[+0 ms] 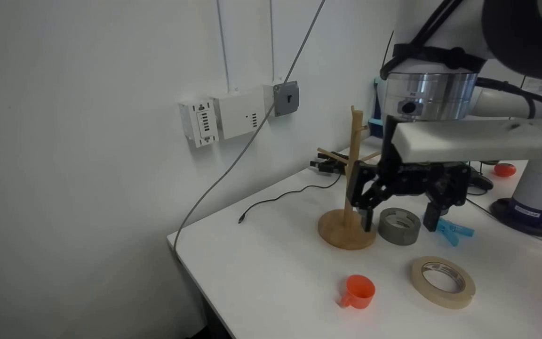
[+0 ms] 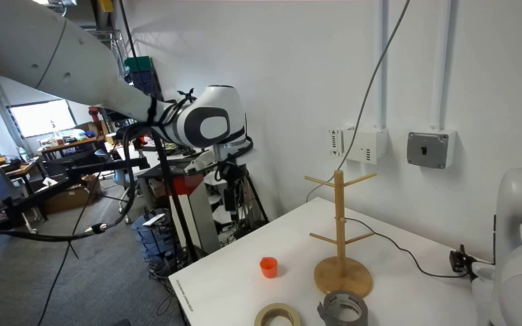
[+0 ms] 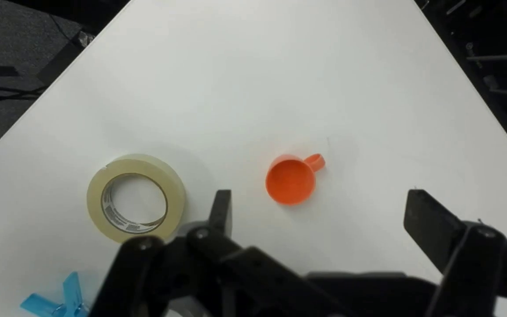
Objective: Hang the orange cup on the stand
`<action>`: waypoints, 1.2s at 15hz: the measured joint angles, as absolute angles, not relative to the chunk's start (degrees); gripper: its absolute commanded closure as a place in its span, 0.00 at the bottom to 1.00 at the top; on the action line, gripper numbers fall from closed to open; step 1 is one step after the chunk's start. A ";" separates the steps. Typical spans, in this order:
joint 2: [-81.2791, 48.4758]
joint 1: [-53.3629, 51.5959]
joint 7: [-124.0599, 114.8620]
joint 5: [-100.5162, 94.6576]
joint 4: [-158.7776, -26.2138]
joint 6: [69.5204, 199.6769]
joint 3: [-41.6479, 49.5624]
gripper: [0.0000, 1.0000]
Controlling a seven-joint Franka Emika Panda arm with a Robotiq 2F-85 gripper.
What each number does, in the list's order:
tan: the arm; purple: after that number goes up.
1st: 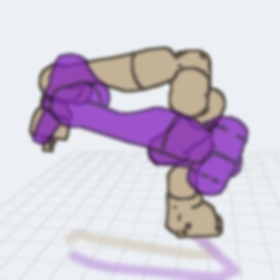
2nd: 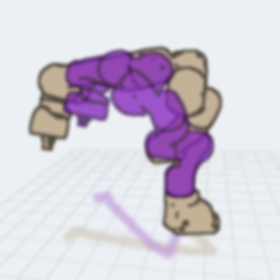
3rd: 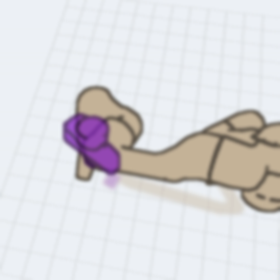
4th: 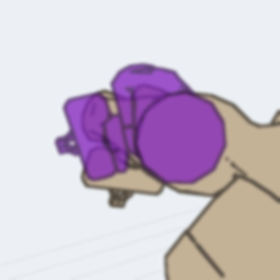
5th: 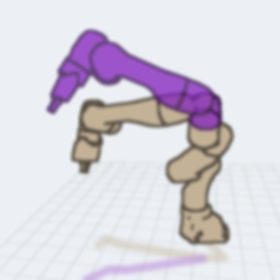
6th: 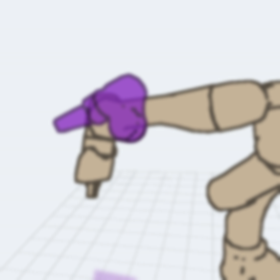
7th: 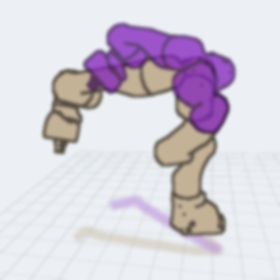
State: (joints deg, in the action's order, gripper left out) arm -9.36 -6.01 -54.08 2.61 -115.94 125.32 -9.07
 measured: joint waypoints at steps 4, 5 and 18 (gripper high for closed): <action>-9.39 -6.41 -54.27 2.61 -115.87 125.32 -8.88 0.00; -9.61 -6.55 -54.22 2.61 -115.93 125.32 -8.72 0.00; -20.42 -6.94 -45.63 -0.90 -115.84 126.90 -4.29 0.00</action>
